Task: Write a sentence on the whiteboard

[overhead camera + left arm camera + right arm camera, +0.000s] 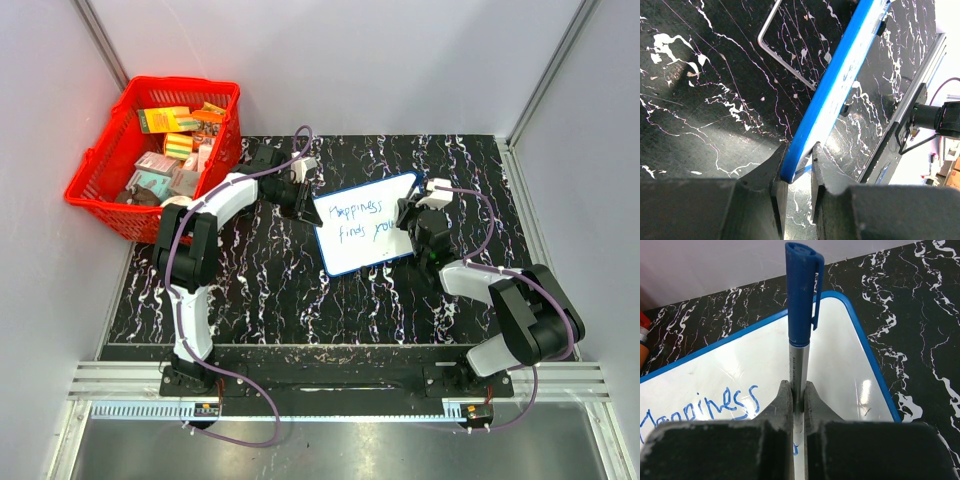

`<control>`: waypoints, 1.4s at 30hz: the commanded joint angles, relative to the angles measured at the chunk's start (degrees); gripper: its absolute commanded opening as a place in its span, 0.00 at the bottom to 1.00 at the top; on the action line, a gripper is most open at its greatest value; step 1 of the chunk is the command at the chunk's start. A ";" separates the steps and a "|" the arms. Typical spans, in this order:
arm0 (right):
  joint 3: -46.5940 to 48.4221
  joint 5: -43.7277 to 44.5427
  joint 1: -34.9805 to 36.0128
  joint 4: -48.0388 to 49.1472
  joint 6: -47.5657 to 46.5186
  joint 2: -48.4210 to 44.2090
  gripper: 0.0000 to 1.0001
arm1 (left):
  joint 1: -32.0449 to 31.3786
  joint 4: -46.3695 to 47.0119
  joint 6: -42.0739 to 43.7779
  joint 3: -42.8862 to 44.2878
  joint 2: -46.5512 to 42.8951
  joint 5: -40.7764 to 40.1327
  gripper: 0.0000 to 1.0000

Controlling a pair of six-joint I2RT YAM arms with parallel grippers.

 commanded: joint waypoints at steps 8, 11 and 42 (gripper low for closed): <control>-1.75 1.02 -0.04 -0.79 0.73 -0.52 0.00 | -0.29 2.09 8.99 -2.59 1.55 -20.42 0.00; -2.01 0.85 -0.04 -1.41 0.55 -2.37 0.00 | -0.29 2.01 8.99 -2.59 1.64 -20.34 0.00; -3.77 1.81 -1.36 -9.84 2.57 -23.38 0.00 | -2.57 2.01 8.47 1.54 1.46 -22.62 0.28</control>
